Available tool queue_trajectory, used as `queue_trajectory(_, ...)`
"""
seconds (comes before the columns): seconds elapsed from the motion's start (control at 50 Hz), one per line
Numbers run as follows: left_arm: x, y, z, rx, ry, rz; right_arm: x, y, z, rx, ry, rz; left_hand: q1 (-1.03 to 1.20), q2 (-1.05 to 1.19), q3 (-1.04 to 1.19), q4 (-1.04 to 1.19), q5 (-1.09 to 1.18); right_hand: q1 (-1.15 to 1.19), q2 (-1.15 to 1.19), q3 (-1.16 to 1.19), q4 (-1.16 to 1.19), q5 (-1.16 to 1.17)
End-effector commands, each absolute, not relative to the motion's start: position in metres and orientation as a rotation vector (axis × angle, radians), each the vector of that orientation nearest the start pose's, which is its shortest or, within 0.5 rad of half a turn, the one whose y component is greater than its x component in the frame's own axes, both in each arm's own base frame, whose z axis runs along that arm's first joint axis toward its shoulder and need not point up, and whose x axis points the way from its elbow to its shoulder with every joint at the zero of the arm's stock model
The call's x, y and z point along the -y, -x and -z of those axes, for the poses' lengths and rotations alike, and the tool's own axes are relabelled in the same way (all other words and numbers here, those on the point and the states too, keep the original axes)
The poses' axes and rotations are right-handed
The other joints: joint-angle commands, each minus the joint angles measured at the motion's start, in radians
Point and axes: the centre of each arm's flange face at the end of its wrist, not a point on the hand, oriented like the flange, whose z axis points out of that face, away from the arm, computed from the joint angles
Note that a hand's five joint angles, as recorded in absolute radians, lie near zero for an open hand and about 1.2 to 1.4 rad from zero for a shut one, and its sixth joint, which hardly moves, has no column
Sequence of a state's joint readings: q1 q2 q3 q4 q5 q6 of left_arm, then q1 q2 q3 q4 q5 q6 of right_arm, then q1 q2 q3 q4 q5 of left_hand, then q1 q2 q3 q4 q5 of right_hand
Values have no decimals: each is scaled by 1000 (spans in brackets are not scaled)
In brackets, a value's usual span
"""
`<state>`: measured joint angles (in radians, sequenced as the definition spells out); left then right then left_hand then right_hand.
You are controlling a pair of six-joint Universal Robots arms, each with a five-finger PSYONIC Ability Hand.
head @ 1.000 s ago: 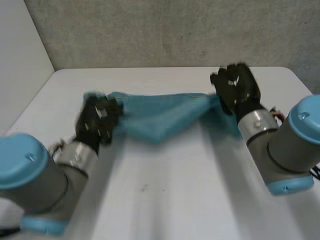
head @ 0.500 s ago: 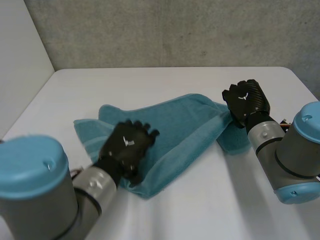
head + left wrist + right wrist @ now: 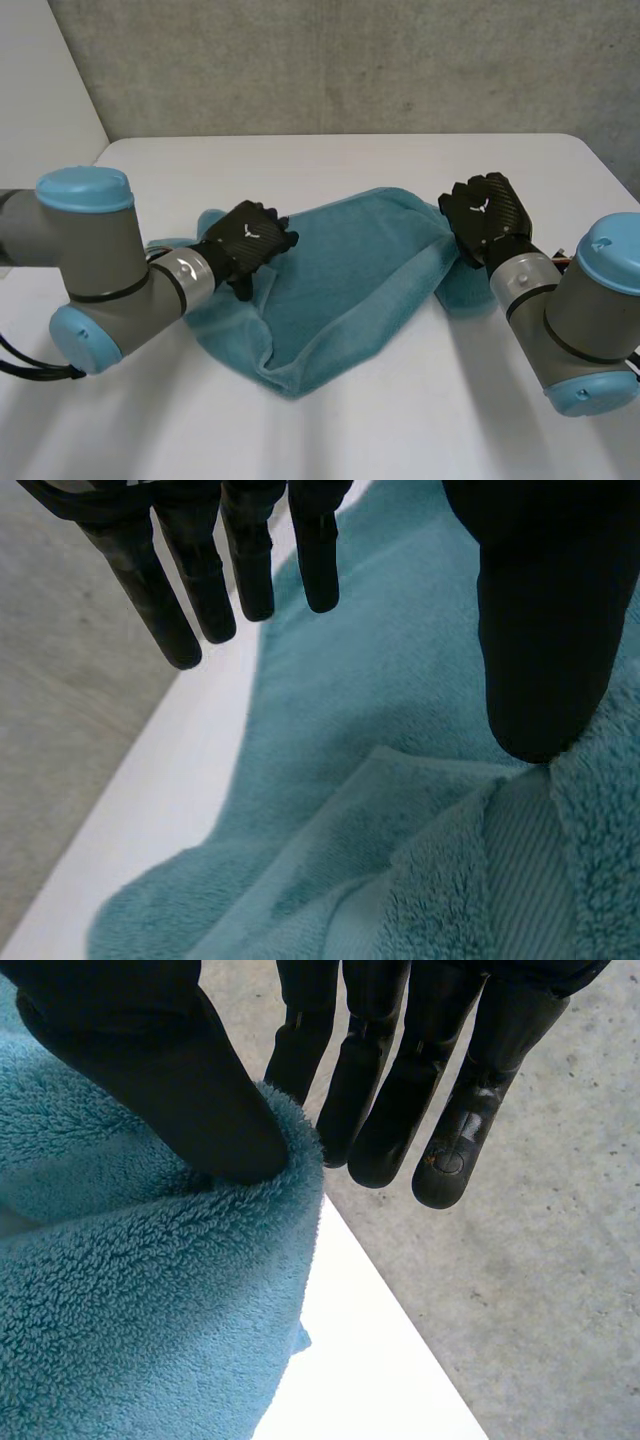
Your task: Fold the laundry
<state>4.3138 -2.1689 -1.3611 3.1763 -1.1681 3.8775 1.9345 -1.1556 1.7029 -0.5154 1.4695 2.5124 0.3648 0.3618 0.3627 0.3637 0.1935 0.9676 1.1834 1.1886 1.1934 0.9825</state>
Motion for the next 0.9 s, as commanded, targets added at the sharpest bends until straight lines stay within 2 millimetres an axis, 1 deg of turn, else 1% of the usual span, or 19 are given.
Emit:
queue_trajectory(0.02,307,300,-149,-2038,-1815,1802,295,-263,-175,-2001,1218,2258,175,178,177,176,171,429,213,208,203,239)
queue_trajectory(0.14,313,298,-143,-2003,-1834,1773,294,-263,-174,-2004,1221,2251,175,178,177,176,171,429,213,208,203,239)
queue_trajectory(0.3,313,298,-132,-2035,-1849,1731,294,-264,-168,-2017,1230,2233,172,175,174,173,168,429,213,208,203,239)
queue_trajectory(0.58,311,296,-129,-2049,-1871,1689,293,-264,-167,-2018,1234,2229,192,195,194,193,189,429,213,208,203,239)
queue_trajectory(0.62,311,296,-128,-2054,-1873,1684,294,-264,-168,-2017,1233,2231,321,324,323,322,318,429,213,208,203,239)
queue_trajectory(0.64,311,296,-128,-2054,-1873,1684,294,-264,-168,-2014,1234,2232,321,324,324,322,318,429,213,208,203,239)
queue_trajectory(0.66,311,296,-128,-2054,-1871,1683,294,-264,-168,-2015,1234,2230,368,371,370,369,365,429,213,208,203,239)
queue_trajectory(0.8,312,295,-125,-2060,-1863,1668,293,-264,-166,-2019,1238,2225,348,351,350,349,345,429,213,208,203,239)
queue_trajectory(0.86,312,295,-125,-2060,-1861,1667,293,-264,-166,-2019,1238,2225,313,316,315,314,309,429,213,208,203,239)
queue_trajectory(0.9,312,295,-125,-2059,-1861,1669,293,-265,-166,-2019,1240,2222,248,251,251,250,245,429,213,208,203,239)
